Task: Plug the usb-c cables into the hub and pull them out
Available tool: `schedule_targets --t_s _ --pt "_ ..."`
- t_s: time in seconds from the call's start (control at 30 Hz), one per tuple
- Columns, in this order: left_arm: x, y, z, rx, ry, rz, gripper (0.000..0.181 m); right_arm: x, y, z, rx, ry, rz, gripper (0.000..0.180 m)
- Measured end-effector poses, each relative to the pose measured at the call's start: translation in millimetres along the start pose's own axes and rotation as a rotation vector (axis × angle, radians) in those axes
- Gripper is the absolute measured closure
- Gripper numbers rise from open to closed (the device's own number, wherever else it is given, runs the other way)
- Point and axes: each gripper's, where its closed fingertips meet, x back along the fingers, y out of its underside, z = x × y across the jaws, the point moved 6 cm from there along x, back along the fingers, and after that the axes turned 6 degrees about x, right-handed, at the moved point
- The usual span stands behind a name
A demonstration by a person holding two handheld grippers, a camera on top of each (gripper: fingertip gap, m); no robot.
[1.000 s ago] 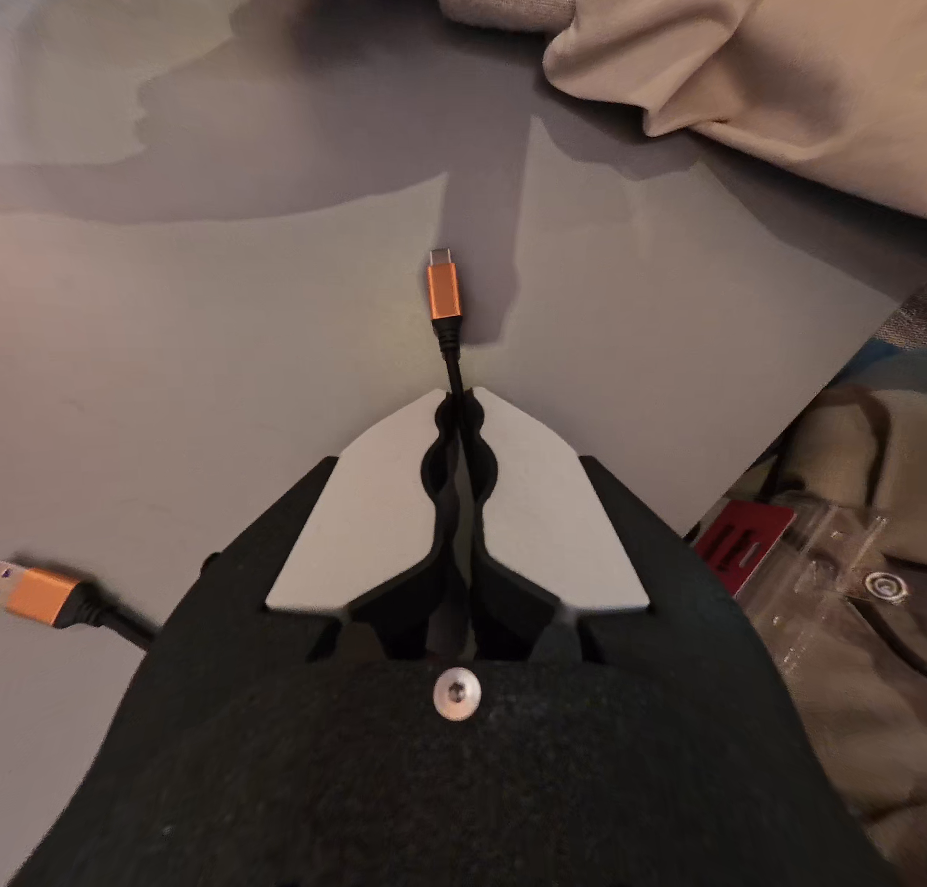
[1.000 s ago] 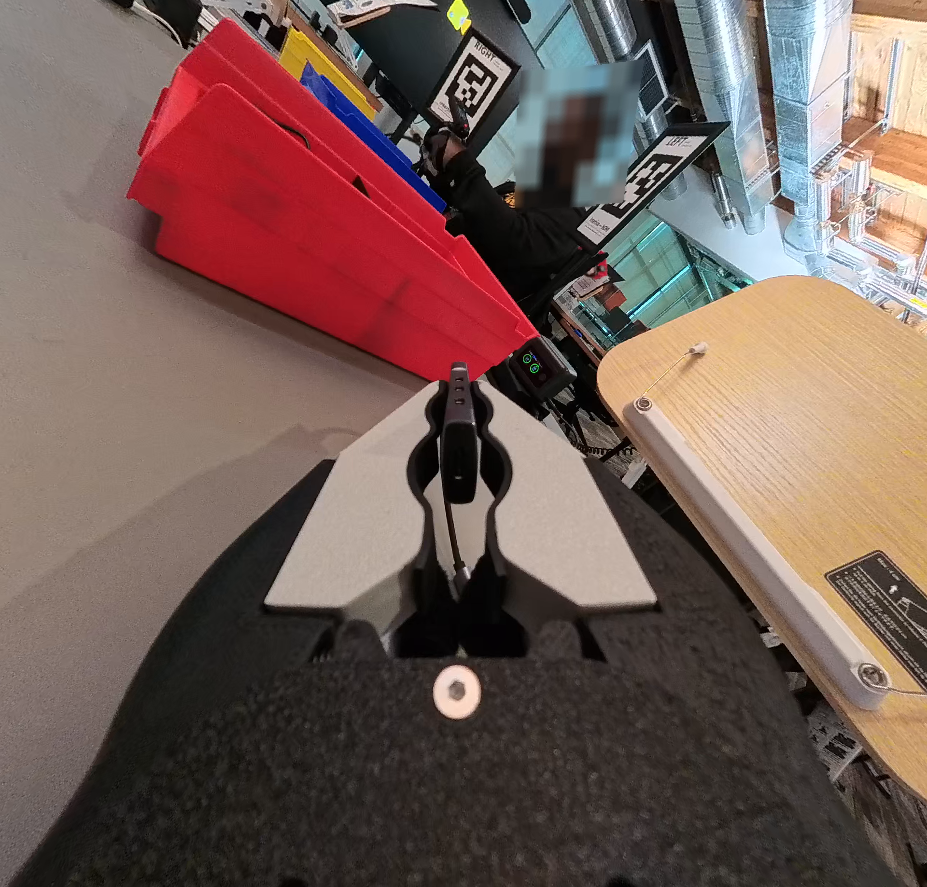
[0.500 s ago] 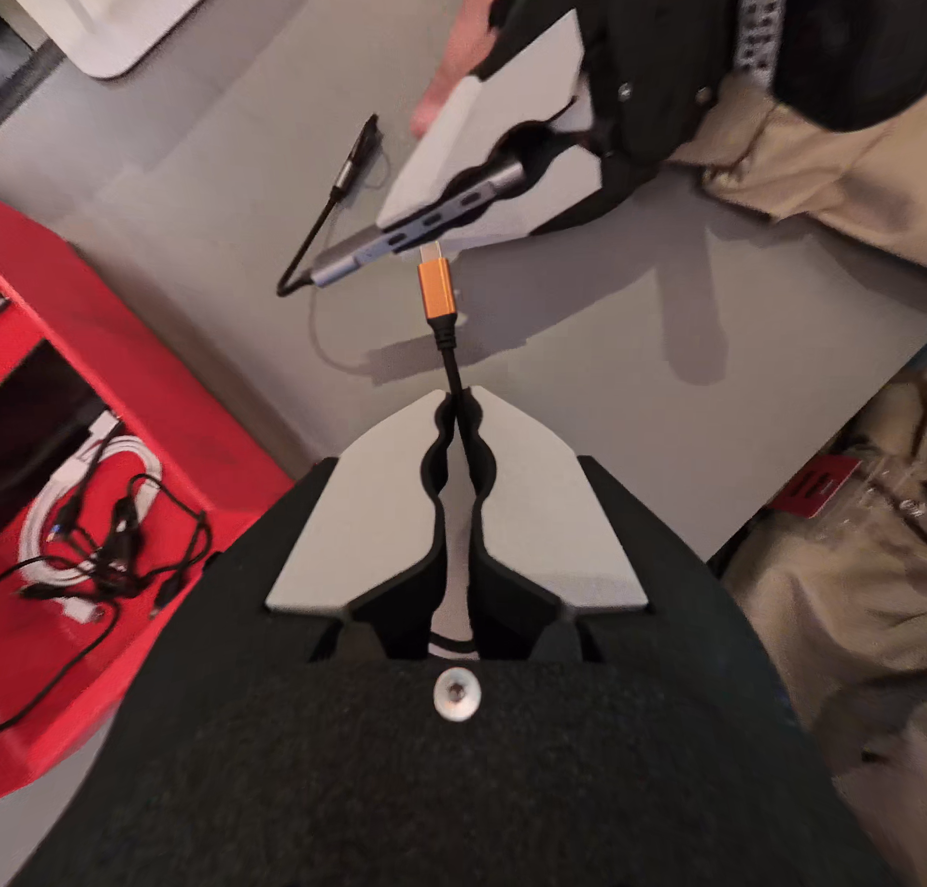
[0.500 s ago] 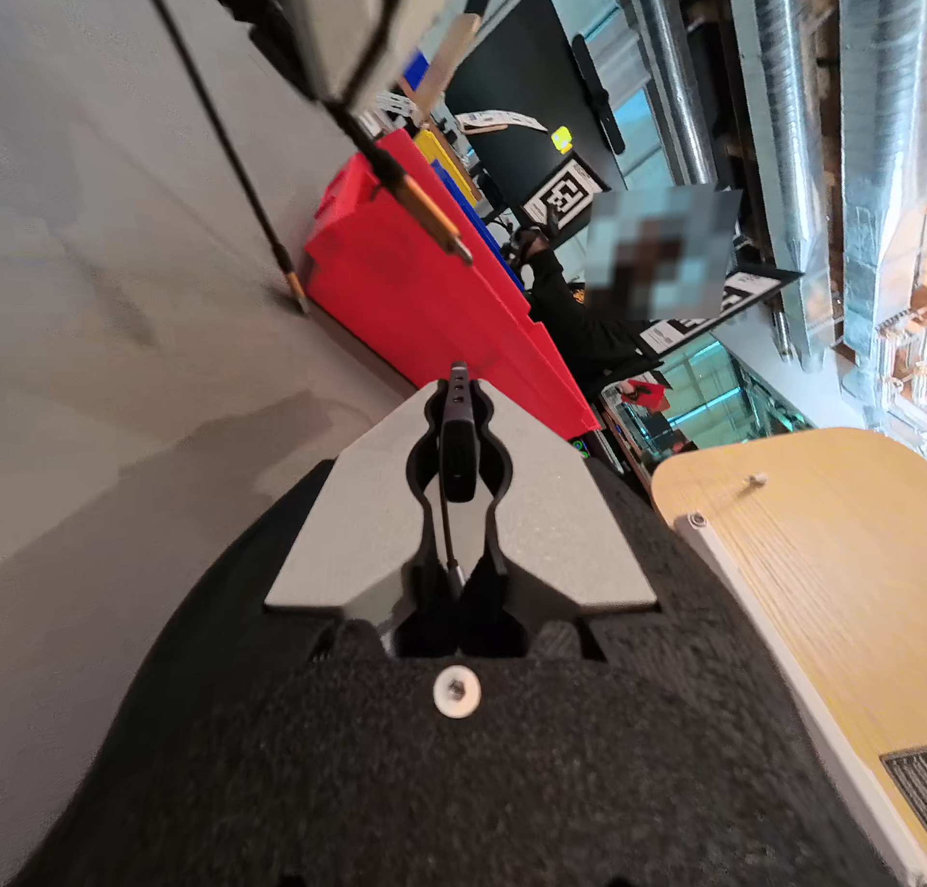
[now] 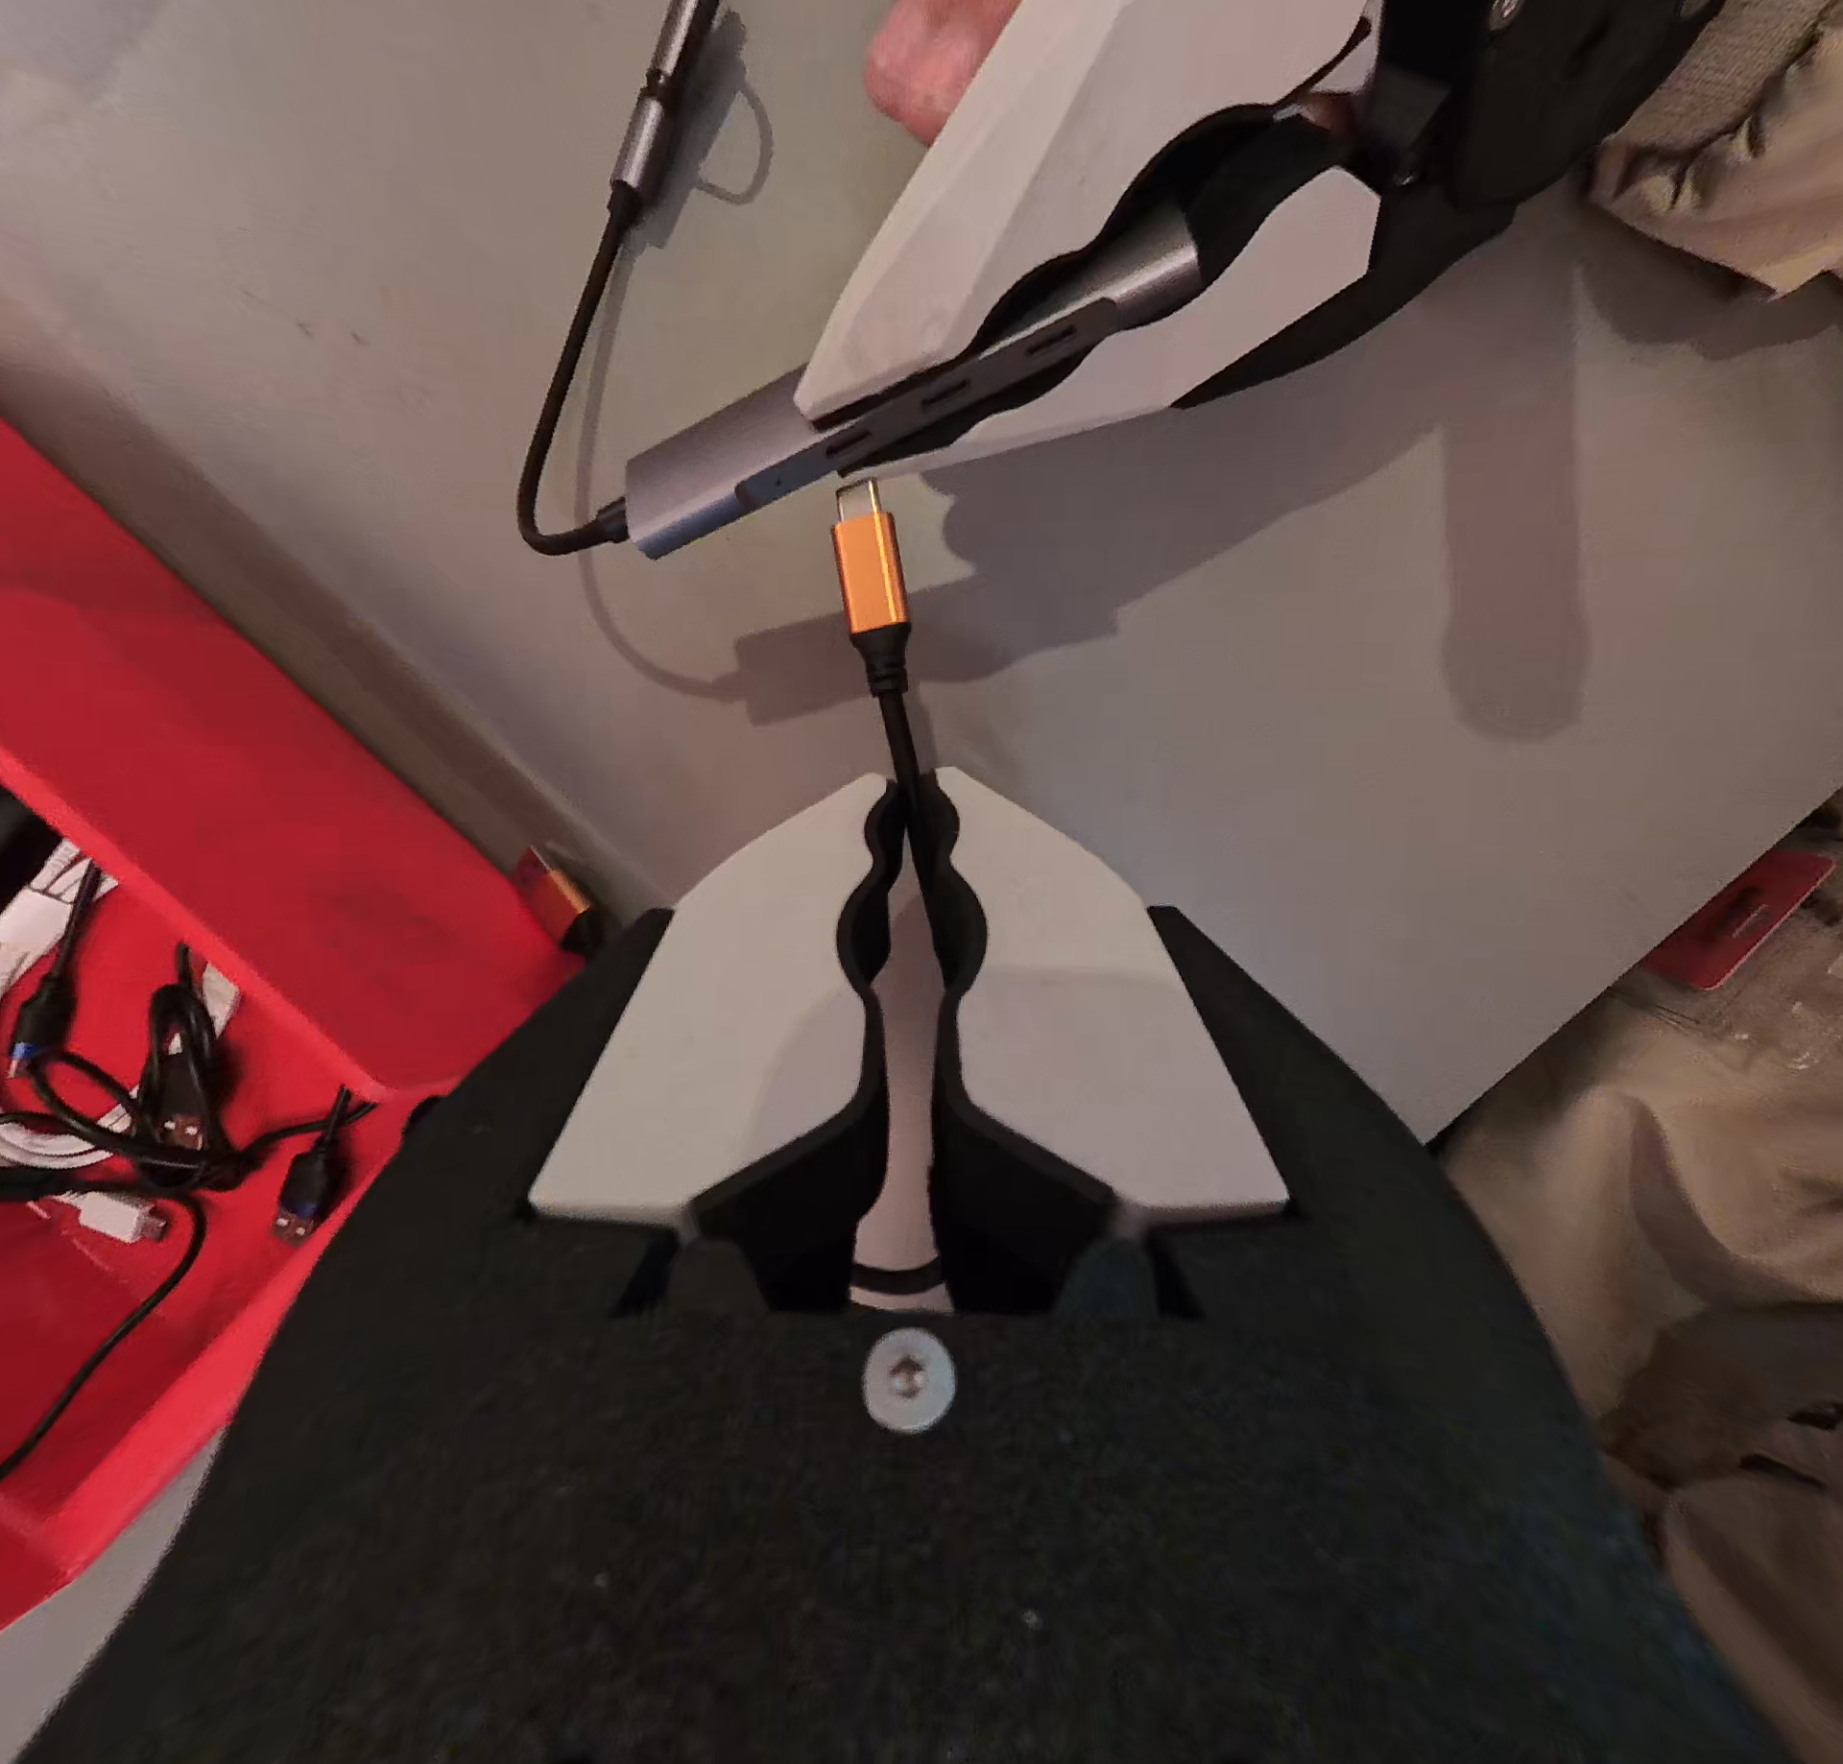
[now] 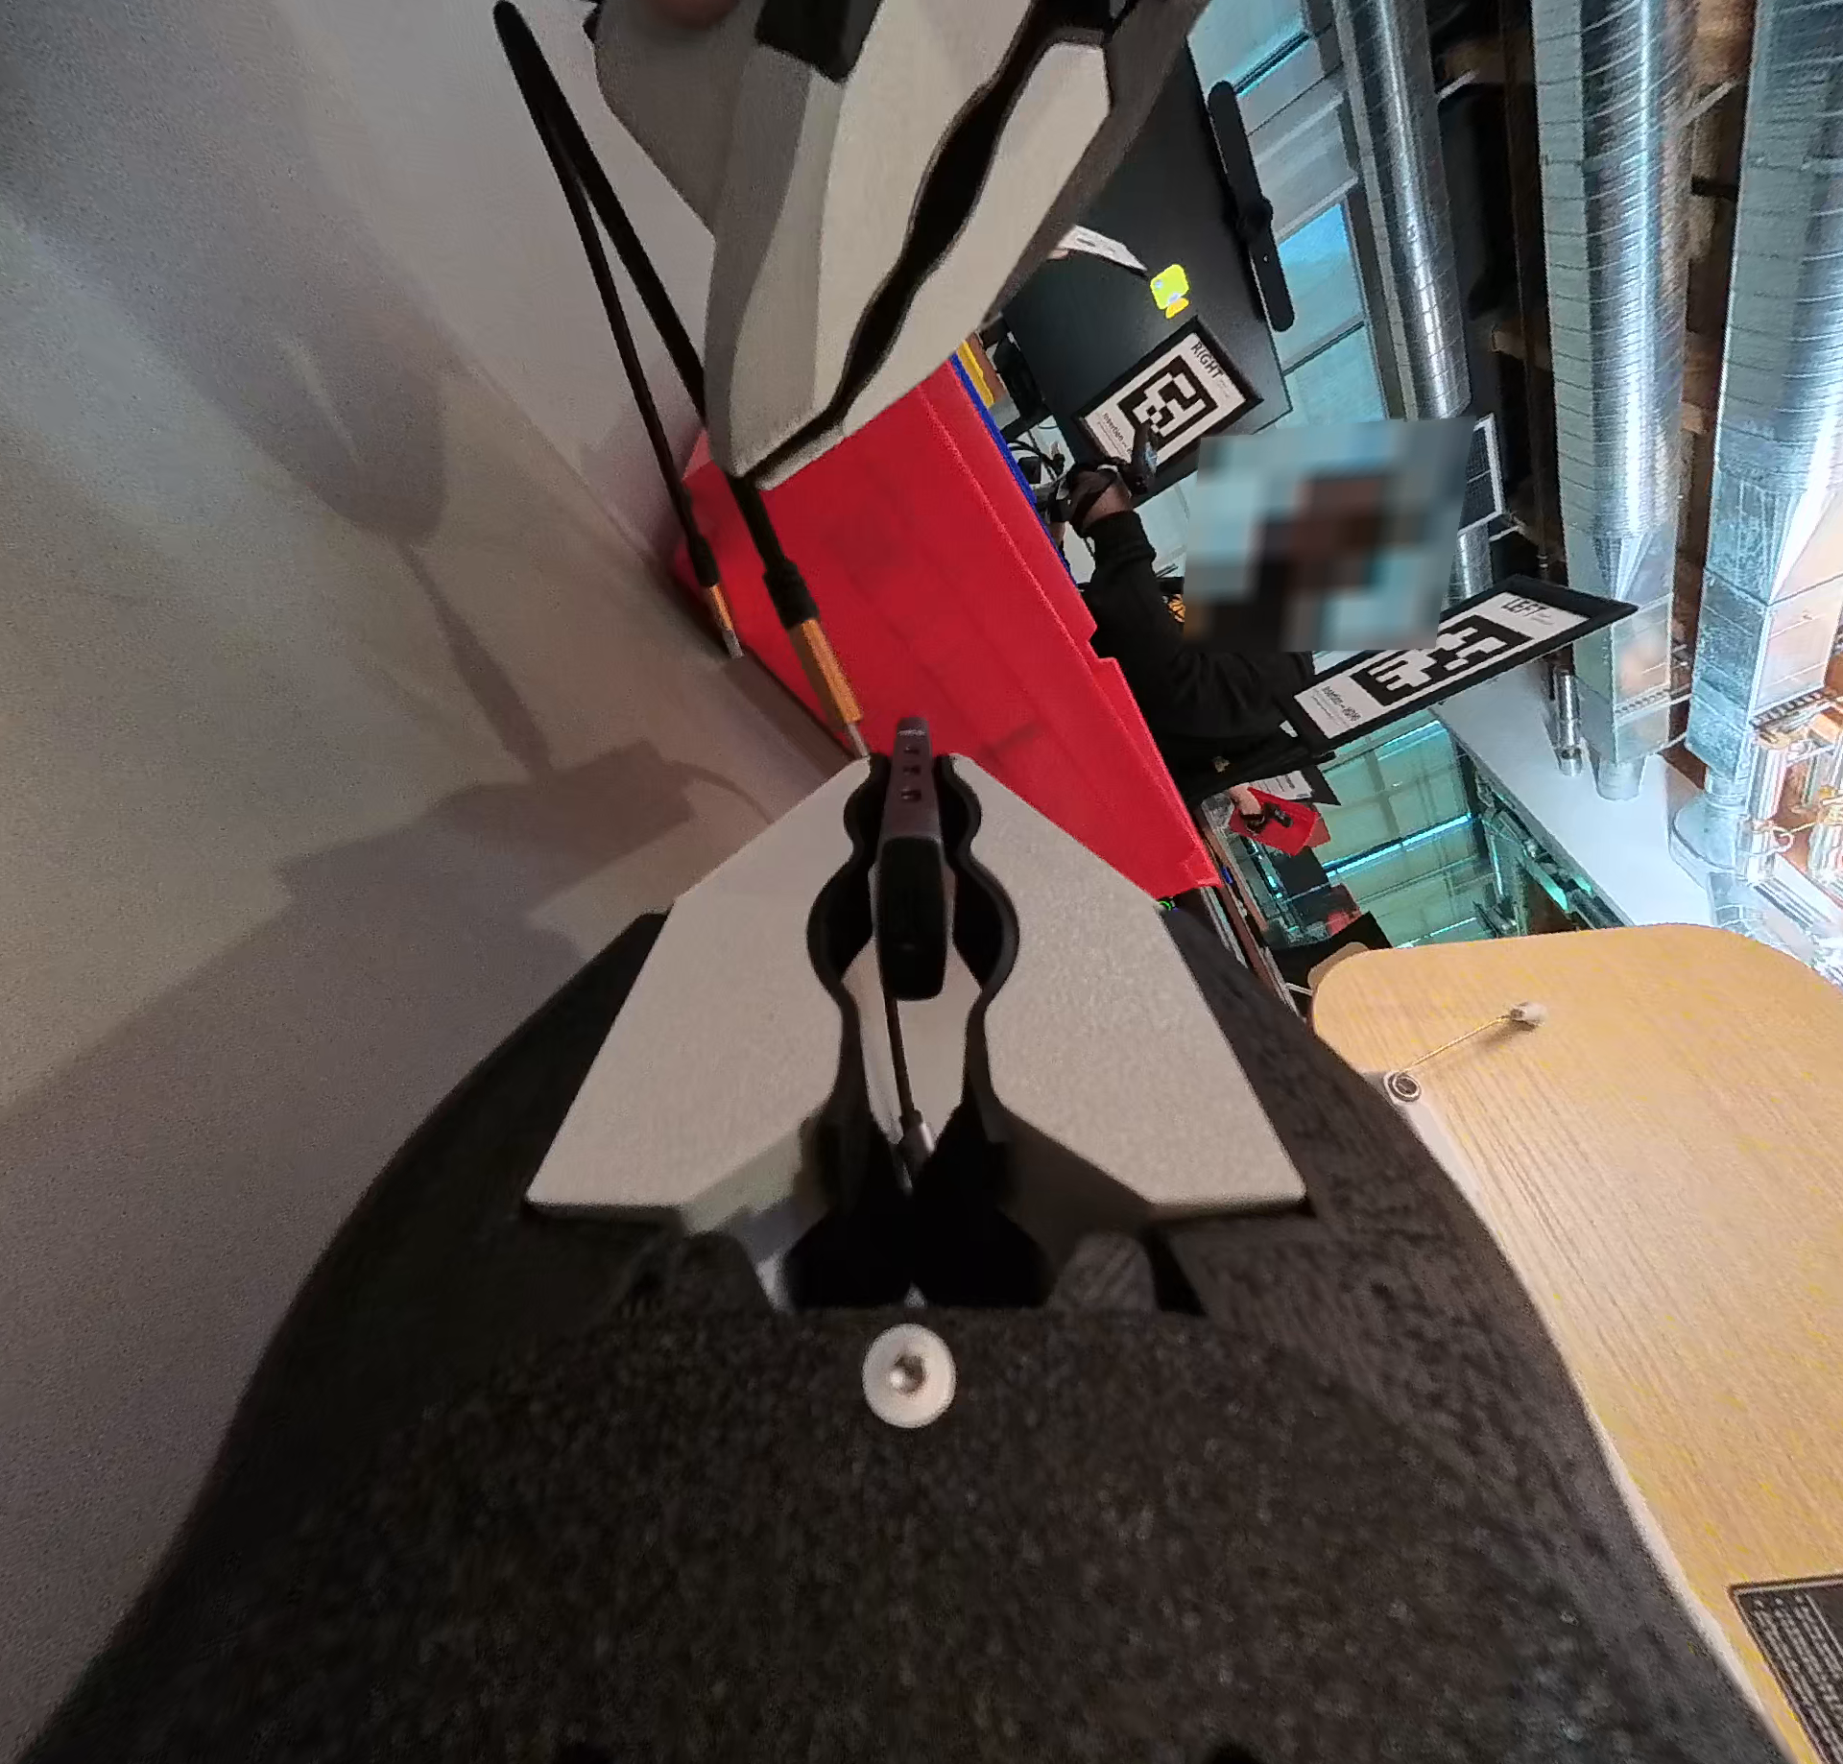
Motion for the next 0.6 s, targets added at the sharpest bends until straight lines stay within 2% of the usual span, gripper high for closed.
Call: schedule_targets --t_s 0.6 --pt "-2.0 -3.1 -3.5 0.004 0.020 0.002 0.178 -3.1 2.5 -5.1 0.050 -0.012 -0.033 0.171"
